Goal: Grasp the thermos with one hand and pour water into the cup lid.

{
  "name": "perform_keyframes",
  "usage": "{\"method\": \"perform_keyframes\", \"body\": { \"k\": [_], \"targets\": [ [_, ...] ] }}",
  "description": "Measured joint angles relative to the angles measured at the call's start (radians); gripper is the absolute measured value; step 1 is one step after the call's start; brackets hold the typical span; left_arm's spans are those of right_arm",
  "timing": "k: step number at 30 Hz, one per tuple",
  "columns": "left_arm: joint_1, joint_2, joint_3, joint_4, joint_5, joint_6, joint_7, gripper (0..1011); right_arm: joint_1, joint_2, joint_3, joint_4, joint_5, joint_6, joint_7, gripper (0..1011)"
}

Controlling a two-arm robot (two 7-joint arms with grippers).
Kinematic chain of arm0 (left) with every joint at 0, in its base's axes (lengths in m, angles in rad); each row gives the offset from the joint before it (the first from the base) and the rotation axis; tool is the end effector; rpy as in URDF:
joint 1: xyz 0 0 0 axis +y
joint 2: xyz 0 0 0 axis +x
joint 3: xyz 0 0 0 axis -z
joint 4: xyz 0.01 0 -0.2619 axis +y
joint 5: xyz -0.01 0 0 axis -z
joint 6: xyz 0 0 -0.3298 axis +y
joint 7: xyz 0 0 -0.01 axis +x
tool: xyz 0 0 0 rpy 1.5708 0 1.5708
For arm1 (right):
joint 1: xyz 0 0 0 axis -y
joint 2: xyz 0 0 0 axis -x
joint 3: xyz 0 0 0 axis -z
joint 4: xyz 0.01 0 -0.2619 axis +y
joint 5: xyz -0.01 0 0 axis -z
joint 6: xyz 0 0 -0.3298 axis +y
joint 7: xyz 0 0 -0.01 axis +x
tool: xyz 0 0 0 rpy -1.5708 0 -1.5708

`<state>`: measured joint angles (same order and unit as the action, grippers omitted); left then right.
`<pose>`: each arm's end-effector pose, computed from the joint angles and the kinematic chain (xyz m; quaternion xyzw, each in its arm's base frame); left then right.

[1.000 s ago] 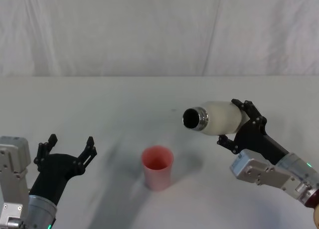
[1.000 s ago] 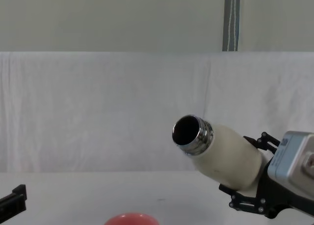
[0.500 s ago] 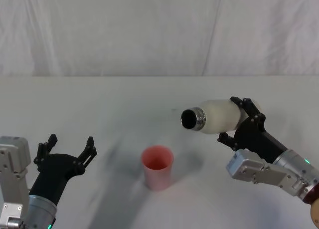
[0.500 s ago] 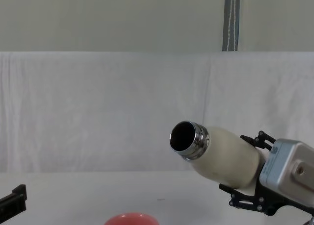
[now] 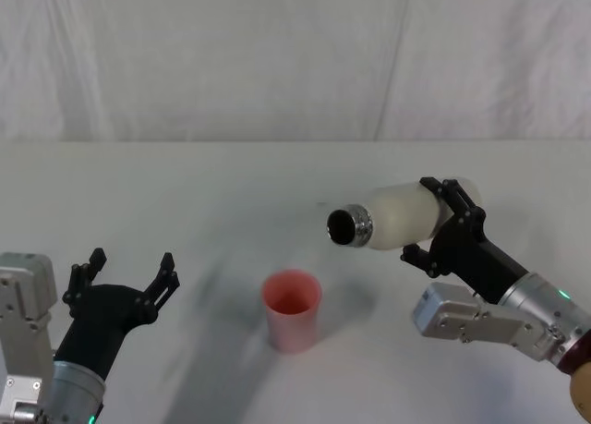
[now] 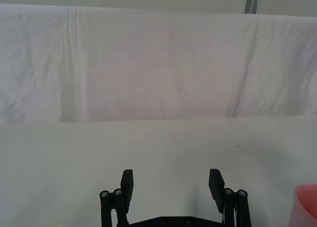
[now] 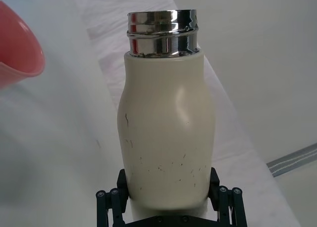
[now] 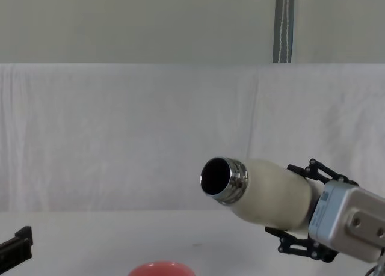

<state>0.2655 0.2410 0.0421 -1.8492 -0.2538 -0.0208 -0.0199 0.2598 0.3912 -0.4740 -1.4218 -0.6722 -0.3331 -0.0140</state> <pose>0.2810 0.0286 -0.2590 -0.0174 0.0064 0.6616 0.7496 0.3867 0.0251 -0.2657 -0.2037 -0.4976 -0.3882 0.7485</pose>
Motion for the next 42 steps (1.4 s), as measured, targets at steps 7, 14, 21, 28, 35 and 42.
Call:
{"method": "perform_keyframes", "body": {
  "k": [7, 14, 21, 28, 35, 42],
  "targets": [
    [0.0, 0.0, 0.0, 0.0, 0.0, 0.0, 0.0, 1001, 0.011, 0.0, -0.017, 0.006, -0.027, 0.01, -0.014, 953],
    [0.0, 0.0, 0.0, 0.0, 0.0, 0.0, 0.0, 1001, 0.015, 0.0, -0.029, 0.004, -0.042, 0.036, -0.017, 953],
    [0.0, 0.0, 0.0, 0.0, 0.0, 0.0, 0.0, 1001, 0.005, 0.0, -0.039, -0.01, -0.049, 0.063, -0.011, 953],
    [0.0, 0.0, 0.0, 0.0, 0.0, 0.0, 0.0, 1001, -0.008, 0.007, -0.048, -0.024, -0.069, 0.086, -0.013, 953],
    [0.0, 0.0, 0.0, 0.0, 0.0, 0.0, 0.0, 1001, -0.022, 0.007, -0.049, -0.034, -0.086, 0.114, -0.028, 953],
    [0.0, 0.0, 0.0, 0.0, 0.0, 0.0, 0.0, 1001, -0.029, 0.005, -0.049, -0.039, -0.101, 0.14, -0.034, 953]
  ]
}}
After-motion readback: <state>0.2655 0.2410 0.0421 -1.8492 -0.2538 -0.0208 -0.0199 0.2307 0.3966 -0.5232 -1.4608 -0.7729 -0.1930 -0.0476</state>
